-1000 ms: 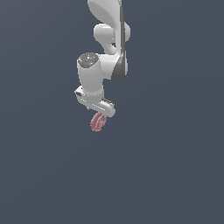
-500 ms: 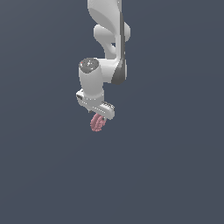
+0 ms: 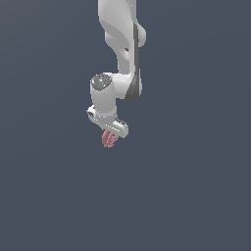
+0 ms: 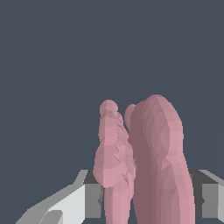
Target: Pick up the object and move it to a goal position.
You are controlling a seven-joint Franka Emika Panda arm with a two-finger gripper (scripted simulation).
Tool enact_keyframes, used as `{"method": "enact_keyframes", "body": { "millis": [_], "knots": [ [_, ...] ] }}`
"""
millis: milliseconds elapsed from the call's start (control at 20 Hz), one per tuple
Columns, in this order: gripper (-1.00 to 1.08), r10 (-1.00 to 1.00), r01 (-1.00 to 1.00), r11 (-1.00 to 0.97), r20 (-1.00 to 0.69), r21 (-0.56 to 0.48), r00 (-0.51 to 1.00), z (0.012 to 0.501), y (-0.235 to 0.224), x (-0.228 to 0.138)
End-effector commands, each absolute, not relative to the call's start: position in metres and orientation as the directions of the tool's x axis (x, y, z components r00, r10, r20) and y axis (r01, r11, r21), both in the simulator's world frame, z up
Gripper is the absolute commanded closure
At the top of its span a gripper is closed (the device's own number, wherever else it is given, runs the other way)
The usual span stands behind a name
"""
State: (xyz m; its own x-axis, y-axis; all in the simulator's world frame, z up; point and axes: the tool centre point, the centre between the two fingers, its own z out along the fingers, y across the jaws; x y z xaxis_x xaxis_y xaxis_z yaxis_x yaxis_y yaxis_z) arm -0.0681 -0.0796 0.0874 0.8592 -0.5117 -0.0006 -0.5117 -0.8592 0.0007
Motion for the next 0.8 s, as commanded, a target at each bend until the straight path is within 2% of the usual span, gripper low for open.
{"method": "enact_keyframes", "body": {
  "millis": [0, 750],
  "knots": [
    [1.08, -0.512, -0.512, -0.859, 0.0, 0.0, 0.859, 0.0867, -0.0794, -0.0677],
    [1.08, -0.512, -0.512, -0.859, 0.001, 0.0, 0.859, 0.0952, -0.0803, -0.0628]
  ]
}}
